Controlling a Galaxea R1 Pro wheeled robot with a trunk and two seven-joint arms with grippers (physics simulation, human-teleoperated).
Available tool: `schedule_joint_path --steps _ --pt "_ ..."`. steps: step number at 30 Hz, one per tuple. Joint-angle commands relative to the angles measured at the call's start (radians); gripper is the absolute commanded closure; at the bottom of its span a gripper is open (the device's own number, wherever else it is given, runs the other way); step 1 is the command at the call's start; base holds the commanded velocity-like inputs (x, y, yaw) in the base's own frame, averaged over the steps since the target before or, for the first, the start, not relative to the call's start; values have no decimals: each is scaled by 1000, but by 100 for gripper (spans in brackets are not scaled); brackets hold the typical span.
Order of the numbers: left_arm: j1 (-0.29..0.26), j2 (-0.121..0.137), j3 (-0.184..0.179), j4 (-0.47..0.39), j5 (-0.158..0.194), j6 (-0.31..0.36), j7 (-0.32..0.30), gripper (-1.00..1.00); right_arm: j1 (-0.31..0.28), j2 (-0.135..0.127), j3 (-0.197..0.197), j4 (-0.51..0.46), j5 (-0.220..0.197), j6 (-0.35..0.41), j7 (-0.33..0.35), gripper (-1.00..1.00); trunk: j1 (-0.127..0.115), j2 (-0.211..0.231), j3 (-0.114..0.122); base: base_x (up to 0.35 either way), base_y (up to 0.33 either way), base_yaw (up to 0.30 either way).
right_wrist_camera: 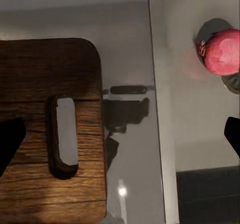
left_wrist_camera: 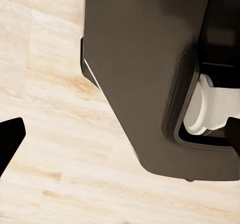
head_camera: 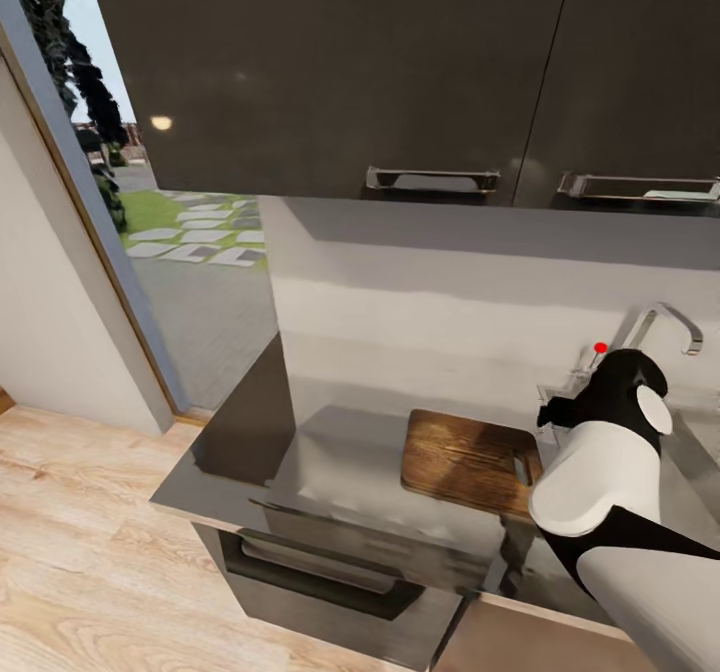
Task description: In the kitchen, take the Vidalia onion out of the sink, dice it on the chopping board with the paring knife, put the diced onion into the bowl on the countertop, then place both the paring knife and the chopping board into the sink.
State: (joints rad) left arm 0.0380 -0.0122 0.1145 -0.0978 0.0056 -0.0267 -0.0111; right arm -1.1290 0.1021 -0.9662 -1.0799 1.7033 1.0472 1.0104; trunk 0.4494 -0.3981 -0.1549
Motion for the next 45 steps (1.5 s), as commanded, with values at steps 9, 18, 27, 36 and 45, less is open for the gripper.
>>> schedule_joint_path --steps 9,18,27,36,45 --pt "0 -3 7 -103 1 -57 0 -100 -2 1 7 -61 -25 -491 235 -100 1 -2 -1 0 0 -4" --pt "0 -23 5 -177 0 -65 0 -100 42 23 5 -66 -199 -595 221 -100 1 -2 -1 0 0 0" --pt "0 -68 5 -209 1 -65 2 -100 63 43 6 -51 -337 -597 172 -100 1 -2 1 -42 -30 -21" --pt "0 -69 5 -210 1 -69 2 -100 73 44 5 -46 -384 -599 172 -100 1 -2 13 -236 -167 -92" --pt "0 -65 7 -211 1 -70 2 -100 74 44 4 -45 -386 -600 169 -100 1 -2 27 -117 -92 -18"
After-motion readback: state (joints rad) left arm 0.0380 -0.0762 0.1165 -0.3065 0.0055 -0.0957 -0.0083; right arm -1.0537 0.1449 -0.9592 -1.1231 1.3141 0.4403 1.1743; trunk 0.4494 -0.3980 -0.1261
